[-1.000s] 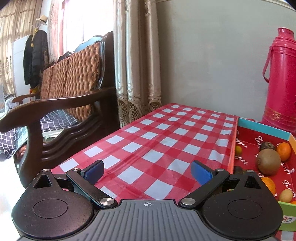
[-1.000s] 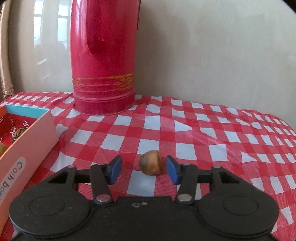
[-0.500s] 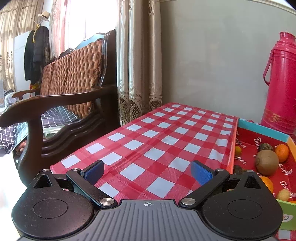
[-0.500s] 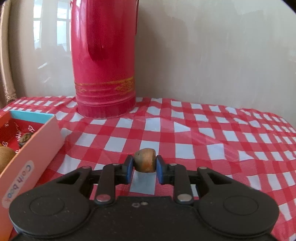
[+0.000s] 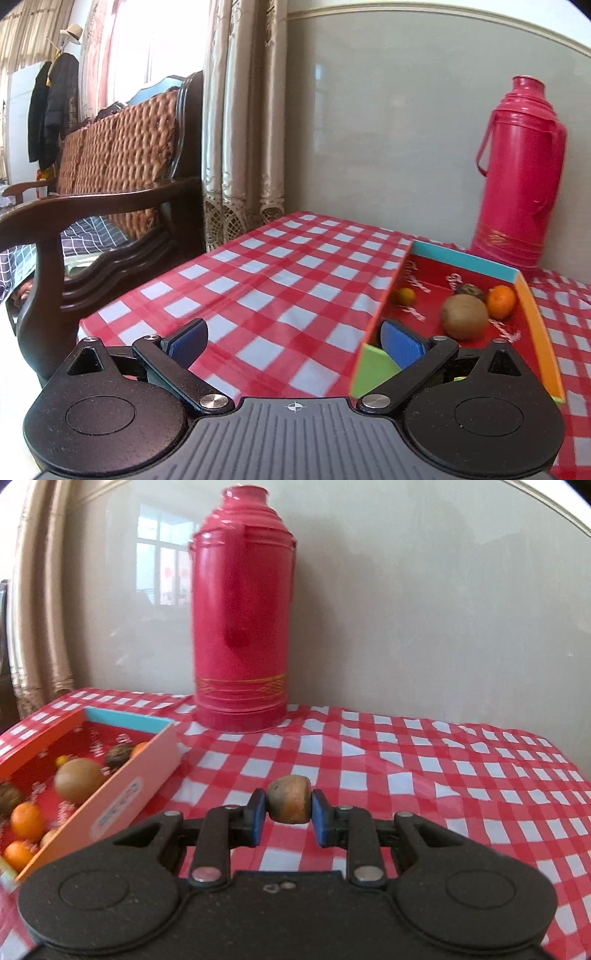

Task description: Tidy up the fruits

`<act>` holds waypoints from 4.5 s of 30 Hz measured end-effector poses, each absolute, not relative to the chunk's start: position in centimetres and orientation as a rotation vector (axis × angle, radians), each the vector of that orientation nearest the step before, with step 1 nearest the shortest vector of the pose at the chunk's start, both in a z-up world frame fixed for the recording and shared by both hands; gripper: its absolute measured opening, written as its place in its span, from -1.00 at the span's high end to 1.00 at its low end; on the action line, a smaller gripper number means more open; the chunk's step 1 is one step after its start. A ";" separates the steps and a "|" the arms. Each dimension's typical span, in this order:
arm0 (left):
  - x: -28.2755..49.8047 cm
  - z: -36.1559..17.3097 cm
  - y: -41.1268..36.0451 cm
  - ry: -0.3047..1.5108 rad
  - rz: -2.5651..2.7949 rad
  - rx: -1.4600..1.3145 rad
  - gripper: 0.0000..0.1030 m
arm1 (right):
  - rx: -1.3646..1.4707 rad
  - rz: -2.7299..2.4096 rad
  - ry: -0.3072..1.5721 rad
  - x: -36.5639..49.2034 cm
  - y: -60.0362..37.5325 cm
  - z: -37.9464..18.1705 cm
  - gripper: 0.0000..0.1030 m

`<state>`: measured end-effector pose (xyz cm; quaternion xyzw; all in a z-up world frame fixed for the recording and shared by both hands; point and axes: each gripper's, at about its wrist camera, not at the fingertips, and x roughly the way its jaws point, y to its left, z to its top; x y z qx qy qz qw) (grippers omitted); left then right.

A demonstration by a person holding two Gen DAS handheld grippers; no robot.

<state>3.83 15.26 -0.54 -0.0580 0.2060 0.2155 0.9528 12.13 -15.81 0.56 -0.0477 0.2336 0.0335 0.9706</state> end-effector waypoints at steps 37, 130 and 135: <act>-1.9 -1.7 10.7 0.432 0.366 -0.056 -0.93 | -0.124 0.428 0.312 3.2 -5.7 0.7 0.67; -8.2 1.5 4.0 0.267 0.216 -0.016 -1.00 | -0.194 0.157 0.271 -4.3 -13.0 1.1 -0.89; -8.1 1.5 4.0 0.268 0.216 -0.020 -1.00 | -0.187 0.160 0.276 -4.2 -13.0 1.1 -0.89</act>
